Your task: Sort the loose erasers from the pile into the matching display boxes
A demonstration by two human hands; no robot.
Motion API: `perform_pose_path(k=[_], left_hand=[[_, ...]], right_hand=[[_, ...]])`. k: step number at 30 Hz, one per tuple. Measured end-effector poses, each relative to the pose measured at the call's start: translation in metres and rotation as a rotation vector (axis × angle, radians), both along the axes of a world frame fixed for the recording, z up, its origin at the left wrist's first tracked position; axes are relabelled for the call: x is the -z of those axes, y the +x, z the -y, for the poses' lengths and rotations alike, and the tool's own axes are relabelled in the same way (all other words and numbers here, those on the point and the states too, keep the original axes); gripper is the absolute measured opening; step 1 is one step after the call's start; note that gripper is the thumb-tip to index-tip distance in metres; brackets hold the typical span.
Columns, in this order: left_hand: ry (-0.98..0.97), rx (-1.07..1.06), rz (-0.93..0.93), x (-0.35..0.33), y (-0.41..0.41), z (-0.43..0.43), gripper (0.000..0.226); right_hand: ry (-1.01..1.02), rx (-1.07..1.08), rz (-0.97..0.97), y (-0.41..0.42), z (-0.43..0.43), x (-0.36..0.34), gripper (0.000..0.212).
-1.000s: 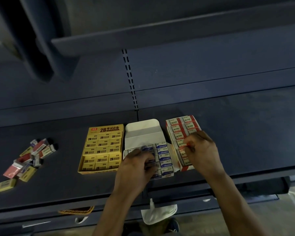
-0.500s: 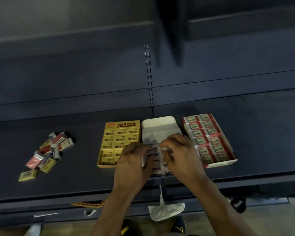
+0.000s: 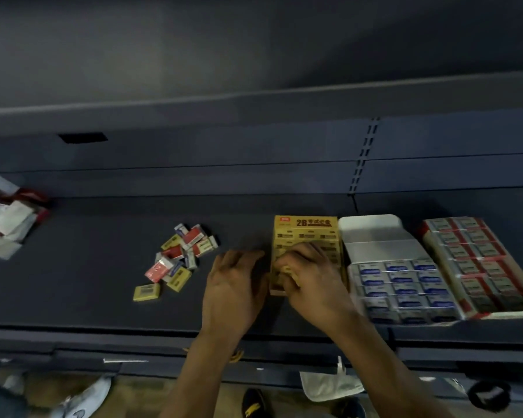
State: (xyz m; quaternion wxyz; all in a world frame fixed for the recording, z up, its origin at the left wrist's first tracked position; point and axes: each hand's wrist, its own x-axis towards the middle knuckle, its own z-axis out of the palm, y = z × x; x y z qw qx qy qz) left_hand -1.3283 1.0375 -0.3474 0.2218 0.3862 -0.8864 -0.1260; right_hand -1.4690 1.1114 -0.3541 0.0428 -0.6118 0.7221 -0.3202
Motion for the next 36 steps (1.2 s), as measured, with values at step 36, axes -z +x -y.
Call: perform_pose_path(k=[36], left_hand=[[0.114,-0.2,-0.207,0.025,0.131,0.089,0.024]], right_hand=[[0.25,-0.128,-0.07,0.129,0.1,0.031,0.032]])
